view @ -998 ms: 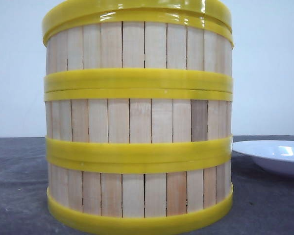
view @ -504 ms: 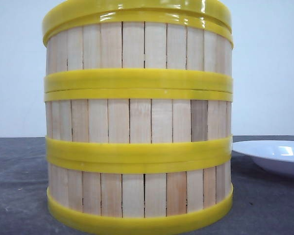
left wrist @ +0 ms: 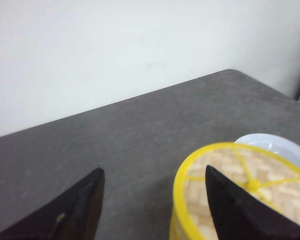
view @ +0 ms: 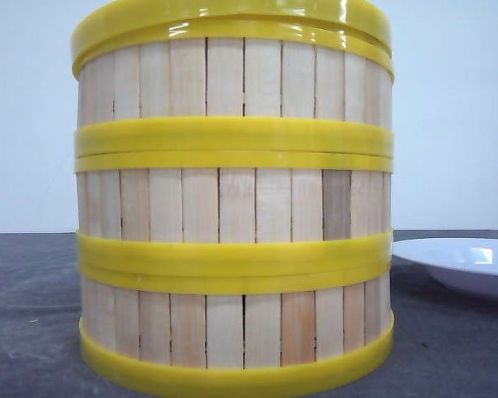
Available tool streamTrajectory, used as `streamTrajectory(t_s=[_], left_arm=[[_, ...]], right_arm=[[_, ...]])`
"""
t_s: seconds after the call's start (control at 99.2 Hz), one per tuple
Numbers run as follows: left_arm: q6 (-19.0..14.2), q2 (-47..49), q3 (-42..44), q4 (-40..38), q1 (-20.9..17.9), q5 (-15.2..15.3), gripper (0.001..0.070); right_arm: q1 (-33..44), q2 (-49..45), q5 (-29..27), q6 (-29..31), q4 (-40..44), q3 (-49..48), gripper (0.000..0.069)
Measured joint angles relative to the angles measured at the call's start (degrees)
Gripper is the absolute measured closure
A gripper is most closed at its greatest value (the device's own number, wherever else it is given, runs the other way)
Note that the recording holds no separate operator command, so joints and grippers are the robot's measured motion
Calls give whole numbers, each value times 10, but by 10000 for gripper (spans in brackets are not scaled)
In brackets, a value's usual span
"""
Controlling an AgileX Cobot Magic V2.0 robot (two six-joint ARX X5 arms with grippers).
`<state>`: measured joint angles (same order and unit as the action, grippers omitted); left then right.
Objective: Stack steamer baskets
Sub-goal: 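Open the right gripper and raise it off the lid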
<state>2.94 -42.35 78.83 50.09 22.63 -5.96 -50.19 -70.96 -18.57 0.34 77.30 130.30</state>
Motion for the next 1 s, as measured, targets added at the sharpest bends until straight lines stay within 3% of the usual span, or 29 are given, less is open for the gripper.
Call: streamTrajectory(t_s=[0.252,0.474,0.625,0.928,0.998], left_arm=[[-22,112,-132,-17,0,0,325],[-43,192,-219,6,0,0,325],[-48,251,-262,8,0,0,325],[-53,269,-264,6,0,0,326],[-53,269,-264,6,0,0,389]], right_arm=[[0,138,-25,25,-12,-221,282],[0,289,-25,62,-162,-505,282],[0,352,-24,84,-207,-639,282],[-1,357,-39,92,-216,-664,285],[0,358,-53,96,-219,-664,369]])
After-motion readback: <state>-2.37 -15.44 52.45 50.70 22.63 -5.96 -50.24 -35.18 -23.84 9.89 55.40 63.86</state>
